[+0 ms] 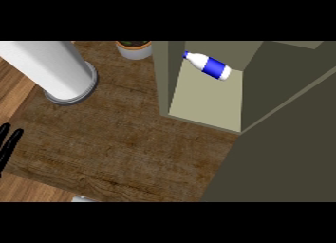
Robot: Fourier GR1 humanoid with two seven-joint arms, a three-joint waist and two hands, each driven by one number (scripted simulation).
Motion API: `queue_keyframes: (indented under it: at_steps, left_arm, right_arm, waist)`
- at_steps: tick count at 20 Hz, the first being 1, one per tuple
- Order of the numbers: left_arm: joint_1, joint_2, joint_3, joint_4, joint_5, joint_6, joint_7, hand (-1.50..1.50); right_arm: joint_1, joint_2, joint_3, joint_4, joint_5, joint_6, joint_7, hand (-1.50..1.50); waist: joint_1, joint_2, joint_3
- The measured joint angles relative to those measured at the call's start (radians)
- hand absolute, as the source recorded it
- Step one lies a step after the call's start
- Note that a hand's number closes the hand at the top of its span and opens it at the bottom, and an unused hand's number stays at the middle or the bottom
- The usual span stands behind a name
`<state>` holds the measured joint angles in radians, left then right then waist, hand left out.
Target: Pick up the bottled water, place it into the cabinet and close the cabinet
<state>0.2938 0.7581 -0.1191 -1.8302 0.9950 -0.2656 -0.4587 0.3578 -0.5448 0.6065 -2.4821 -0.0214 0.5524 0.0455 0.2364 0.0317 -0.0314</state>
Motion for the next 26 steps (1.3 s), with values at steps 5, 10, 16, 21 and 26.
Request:
queue_keyframes:
  at_steps: [5,10,16,21,26]
  left_arm:
    - [-0.004,0.003,0.009,0.01,0.009,-0.012,-0.001,-1.5]
    - [-0.013,0.008,0.015,0.01,0.014,-0.024,0.0,-1.5]
    - [-0.029,0.017,0.024,0.011,0.019,-0.038,0.002,-1.5]
    - [-0.036,0.024,0.03,0.016,0.024,-0.045,0.008,-1.5]
    - [-0.045,0.028,0.032,0.024,0.028,-0.051,0.014,-1.5]
  right_arm:
    - [-0.005,0.012,0.0,0.003,-0.005,0.002,0.01,1.5]
    - [0.0,0.026,-0.002,0.014,-0.029,0.007,0.008,1.5]
    - [0.006,0.046,-0.007,0.035,-0.082,0.011,0.009,1.5]
    - [-0.013,0.08,-0.017,0.049,-0.11,-0.005,0.036,1.5]
    - [-0.1,0.104,-0.043,0.072,-0.114,-0.017,0.109,1.5]
  waist:
    - [-0.003,0.008,-0.001]
    - [0.019,0.026,0.0]
    - [0.043,0.047,0.005]
    - [0.041,0.048,0.007]
    - [0.04,0.043,0.006]
